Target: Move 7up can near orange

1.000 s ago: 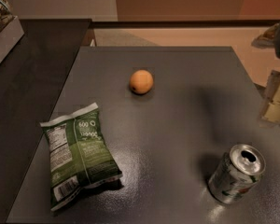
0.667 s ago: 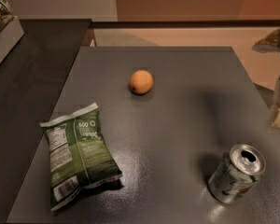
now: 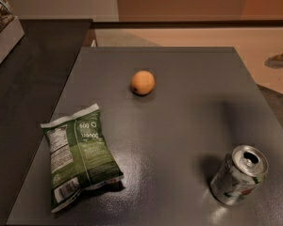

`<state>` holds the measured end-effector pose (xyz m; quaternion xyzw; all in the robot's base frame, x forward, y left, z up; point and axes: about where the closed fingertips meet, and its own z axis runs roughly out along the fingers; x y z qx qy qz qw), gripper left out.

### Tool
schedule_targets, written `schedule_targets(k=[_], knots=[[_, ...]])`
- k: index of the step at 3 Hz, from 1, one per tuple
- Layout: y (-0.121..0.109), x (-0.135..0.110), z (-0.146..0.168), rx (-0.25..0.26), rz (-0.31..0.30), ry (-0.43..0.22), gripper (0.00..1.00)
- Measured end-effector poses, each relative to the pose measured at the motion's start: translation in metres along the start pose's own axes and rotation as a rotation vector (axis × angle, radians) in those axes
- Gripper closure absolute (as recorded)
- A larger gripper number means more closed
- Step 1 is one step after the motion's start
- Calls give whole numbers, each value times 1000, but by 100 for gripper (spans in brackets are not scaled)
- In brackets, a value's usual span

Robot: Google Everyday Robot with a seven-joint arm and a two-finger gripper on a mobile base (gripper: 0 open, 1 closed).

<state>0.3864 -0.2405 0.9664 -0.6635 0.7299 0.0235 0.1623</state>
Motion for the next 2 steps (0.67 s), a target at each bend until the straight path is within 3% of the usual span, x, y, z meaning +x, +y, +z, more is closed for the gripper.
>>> schedule_targets(k=[2], knots=[[45, 10, 23, -73, -55, -76, 0]])
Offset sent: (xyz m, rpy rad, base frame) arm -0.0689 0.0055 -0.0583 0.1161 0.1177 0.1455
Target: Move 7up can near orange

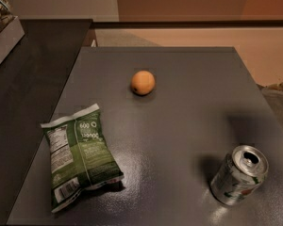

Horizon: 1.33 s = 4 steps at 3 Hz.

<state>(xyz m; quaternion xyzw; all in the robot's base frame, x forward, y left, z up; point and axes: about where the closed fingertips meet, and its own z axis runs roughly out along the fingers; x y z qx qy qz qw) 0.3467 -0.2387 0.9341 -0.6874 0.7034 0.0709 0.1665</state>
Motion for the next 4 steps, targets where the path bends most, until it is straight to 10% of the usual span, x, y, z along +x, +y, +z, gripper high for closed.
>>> schedule_targets(k=[4], knots=[[38, -26, 60, -96, 8, -224, 0]])
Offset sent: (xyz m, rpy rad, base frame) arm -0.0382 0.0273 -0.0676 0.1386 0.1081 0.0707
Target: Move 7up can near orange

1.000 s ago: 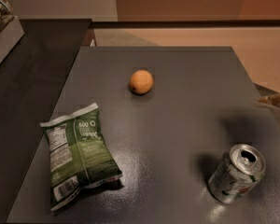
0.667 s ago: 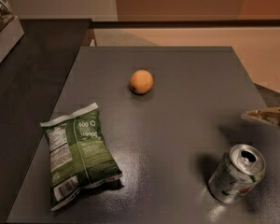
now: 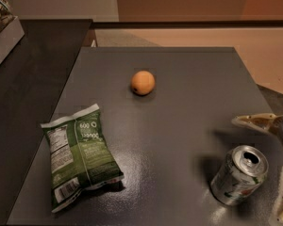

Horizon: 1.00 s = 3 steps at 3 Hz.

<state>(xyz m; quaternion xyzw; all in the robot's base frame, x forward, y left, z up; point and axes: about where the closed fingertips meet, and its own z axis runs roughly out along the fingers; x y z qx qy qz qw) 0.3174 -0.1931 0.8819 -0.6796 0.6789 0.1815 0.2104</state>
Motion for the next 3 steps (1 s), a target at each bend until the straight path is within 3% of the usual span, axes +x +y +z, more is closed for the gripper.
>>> schedule_targets(k=[1, 3], knots=[[1, -15, 9, -20, 9, -78, 12], [4, -26, 16, -49, 9, -127, 58]])
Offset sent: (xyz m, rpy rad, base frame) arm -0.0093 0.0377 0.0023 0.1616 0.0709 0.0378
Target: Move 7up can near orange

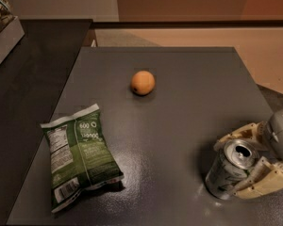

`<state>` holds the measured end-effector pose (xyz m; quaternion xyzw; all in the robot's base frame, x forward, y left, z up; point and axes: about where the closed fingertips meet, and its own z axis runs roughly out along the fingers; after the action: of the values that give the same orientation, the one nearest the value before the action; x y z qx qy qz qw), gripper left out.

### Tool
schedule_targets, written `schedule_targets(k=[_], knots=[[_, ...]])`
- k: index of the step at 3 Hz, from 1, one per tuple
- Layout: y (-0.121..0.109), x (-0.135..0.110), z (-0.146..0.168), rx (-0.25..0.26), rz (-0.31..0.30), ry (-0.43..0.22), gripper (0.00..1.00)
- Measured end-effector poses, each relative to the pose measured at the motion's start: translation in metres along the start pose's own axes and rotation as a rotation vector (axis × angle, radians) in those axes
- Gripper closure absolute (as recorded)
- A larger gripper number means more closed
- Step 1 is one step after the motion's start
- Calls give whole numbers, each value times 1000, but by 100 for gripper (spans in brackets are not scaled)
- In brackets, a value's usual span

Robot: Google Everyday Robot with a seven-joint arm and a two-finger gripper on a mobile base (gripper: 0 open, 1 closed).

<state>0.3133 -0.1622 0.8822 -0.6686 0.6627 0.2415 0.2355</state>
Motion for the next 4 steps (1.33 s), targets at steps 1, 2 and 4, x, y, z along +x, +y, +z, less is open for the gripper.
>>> schedule_targets(k=[1, 2, 4], knots=[[1, -10, 0, -4, -13, -21, 82], [-10, -29, -2, 19, -44, -30, 100], [-72, -74, -5, 126, -84, -34, 100]])
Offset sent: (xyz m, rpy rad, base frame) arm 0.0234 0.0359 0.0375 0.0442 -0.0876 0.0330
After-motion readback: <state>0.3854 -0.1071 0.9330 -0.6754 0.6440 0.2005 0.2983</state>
